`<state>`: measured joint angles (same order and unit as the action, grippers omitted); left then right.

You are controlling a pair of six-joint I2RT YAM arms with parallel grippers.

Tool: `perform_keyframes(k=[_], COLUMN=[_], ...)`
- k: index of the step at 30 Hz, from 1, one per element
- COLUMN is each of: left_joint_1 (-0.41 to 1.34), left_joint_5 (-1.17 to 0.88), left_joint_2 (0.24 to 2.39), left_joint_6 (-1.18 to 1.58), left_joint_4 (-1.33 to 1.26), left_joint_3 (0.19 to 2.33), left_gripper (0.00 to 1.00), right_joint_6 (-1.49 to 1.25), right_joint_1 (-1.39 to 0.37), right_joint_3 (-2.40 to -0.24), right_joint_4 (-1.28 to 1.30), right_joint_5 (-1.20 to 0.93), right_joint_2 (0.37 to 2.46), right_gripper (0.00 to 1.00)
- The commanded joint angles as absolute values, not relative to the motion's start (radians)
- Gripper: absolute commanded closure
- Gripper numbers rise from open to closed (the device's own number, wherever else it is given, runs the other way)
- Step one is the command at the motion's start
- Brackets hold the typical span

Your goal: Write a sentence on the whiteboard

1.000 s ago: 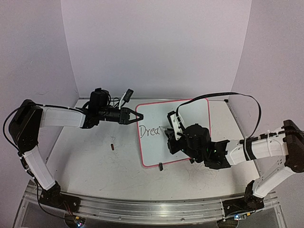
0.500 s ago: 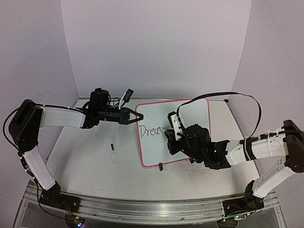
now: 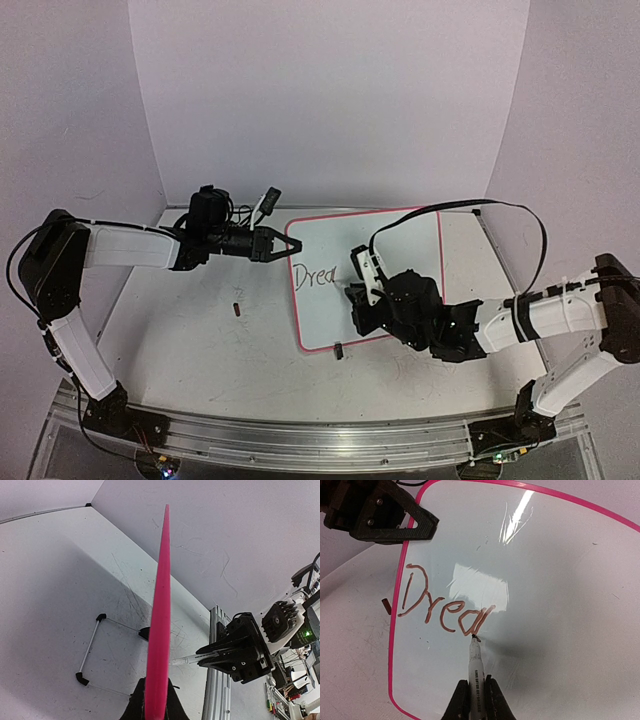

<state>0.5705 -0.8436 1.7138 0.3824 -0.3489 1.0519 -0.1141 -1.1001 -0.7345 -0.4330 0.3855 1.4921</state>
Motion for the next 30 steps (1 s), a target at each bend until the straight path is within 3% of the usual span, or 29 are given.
perform_keyframes(k=[1, 30], left_joint_1=[0.568, 0.568], left_joint_5=[-0.787, -0.794], left_joint_2=[1.709, 1.703], left_joint_6=[0.362, 0.362], left_joint_4=[-0.314, -0.314], left_joint_3=[1.058, 1.058], left_gripper=[1.0, 1.0], right_joint_6=[-0.131, -0.109], right_joint_1=[-1.1, -1.081], right_joint_3=[-0.733, -0.801], right_joint_4=[-0.406, -0.465], right_joint_5=[0.401, 0.49], right_joint_2=[1.464, 1.492], right_gripper=[1.0, 1.0])
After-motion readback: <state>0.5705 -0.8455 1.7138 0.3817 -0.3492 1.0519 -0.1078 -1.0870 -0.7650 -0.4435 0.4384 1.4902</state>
